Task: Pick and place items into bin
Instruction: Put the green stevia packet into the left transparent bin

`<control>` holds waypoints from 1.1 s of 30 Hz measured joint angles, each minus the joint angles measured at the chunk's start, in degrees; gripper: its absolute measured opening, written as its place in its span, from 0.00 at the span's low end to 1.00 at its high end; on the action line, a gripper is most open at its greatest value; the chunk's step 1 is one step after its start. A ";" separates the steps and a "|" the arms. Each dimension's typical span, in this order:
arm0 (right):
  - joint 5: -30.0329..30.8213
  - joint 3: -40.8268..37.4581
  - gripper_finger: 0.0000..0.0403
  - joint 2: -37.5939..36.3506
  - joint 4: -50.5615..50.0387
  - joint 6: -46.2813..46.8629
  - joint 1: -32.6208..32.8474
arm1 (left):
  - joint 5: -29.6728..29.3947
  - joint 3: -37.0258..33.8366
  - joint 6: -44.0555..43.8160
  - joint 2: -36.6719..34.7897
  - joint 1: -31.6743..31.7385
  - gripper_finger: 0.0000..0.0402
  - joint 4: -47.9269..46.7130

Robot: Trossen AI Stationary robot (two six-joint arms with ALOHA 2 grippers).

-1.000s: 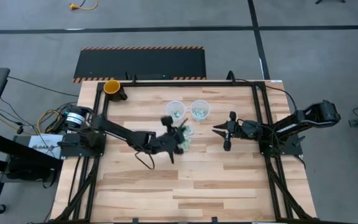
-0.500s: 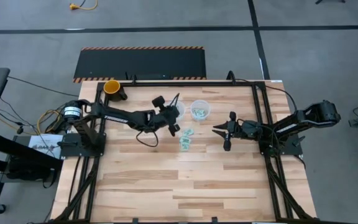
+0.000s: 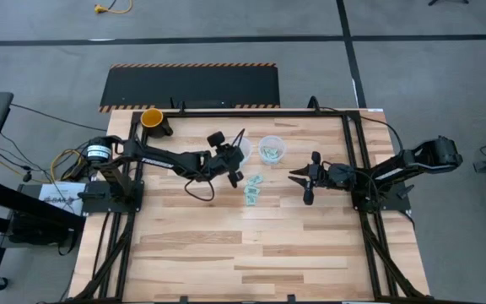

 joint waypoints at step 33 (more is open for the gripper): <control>-0.02 0.00 0.19 0.02 -0.15 0.42 0.00 | 35.18 -8.26 2.42 -0.02 -10.05 0.25 12.85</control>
